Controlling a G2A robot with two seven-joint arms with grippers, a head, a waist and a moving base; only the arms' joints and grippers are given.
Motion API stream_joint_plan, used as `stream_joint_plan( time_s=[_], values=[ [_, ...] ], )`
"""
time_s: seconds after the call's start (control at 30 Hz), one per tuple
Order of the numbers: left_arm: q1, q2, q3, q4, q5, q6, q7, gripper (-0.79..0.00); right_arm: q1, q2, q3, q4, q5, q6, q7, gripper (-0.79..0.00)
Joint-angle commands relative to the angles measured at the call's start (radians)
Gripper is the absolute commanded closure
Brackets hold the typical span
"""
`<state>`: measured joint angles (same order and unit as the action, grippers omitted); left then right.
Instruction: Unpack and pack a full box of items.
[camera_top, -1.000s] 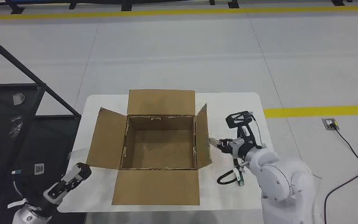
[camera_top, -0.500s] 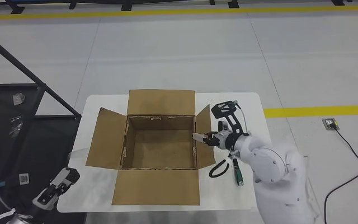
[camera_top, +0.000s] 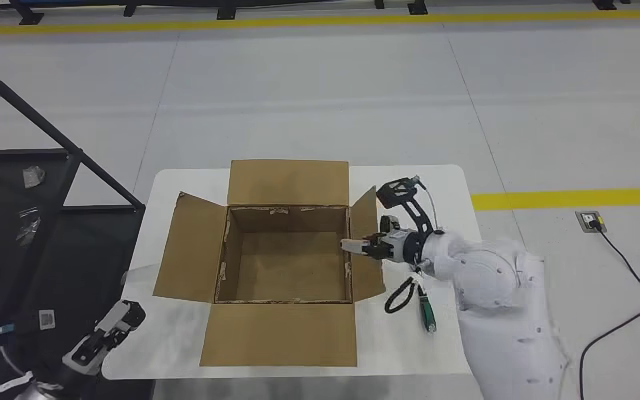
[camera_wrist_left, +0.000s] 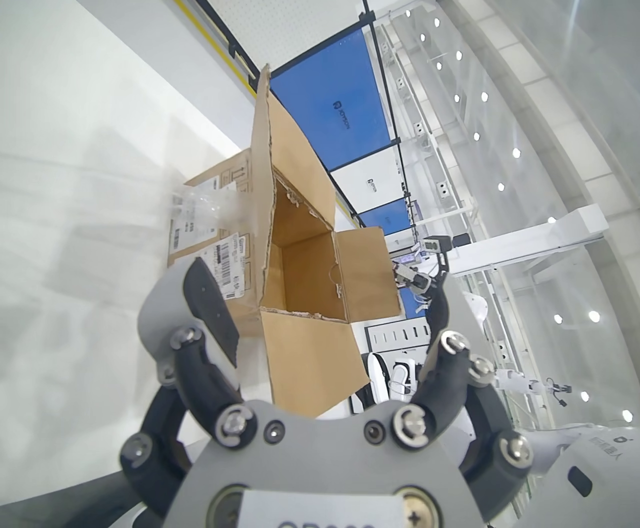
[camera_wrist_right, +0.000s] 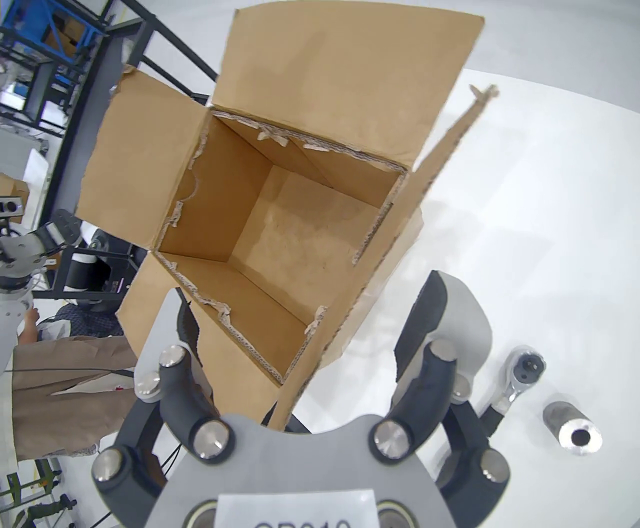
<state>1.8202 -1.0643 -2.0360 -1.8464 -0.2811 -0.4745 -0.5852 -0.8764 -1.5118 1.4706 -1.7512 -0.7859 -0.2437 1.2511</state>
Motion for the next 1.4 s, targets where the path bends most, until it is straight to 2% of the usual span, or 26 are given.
stream_joint_plan(
  time_s=[0.0, 0.1, 0.43, 0.5, 0.63, 0.87, 1.03, 1.37],
  values=[
    [-0.007, 0.000, 0.007, 0.007, 0.006, 0.012, 0.004, -0.785, -0.022, 0.006, 0.025, -0.014, 0.072, -0.046, -0.009, -0.785],
    [-0.021, -0.001, 0.020, 0.017, 0.017, 0.025, 0.012, -0.785, -0.055, 0.016, 0.052, -0.027, 0.157, -0.105, -0.022, -0.785],
    [-0.053, 0.000, 0.031, 0.052, -0.054, 0.052, -0.036, -0.785, -0.058, 0.018, 0.055, -0.028, 0.159, -0.106, -0.022, -0.785],
    [-0.053, 0.000, 0.031, 0.052, -0.054, 0.052, -0.036, -0.785, -0.071, 0.019, 0.054, -0.037, 0.170, -0.112, -0.061, -0.785],
    [-0.053, 0.000, 0.031, 0.052, -0.054, 0.052, -0.036, -0.785, -0.122, 0.024, 0.092, -0.046, 0.284, -0.091, -0.170, -0.785],
    [-0.093, -0.002, 0.046, 0.075, -0.013, 0.136, 0.034, -0.785, -0.150, 0.044, 0.153, 0.022, 0.550, -0.154, -0.169, -0.785],
    [-0.118, -0.002, 0.066, 0.088, 0.015, 0.174, 0.050, -0.785, -0.148, 0.048, 0.163, 0.032, 0.541, -0.134, -0.165, -0.785],
    [-0.117, -0.004, 0.081, 0.047, 0.039, 0.143, 0.036, -0.785, -0.151, 0.060, 0.135, 0.065, 0.614, -0.145, -0.162, -0.785]
  ],
)
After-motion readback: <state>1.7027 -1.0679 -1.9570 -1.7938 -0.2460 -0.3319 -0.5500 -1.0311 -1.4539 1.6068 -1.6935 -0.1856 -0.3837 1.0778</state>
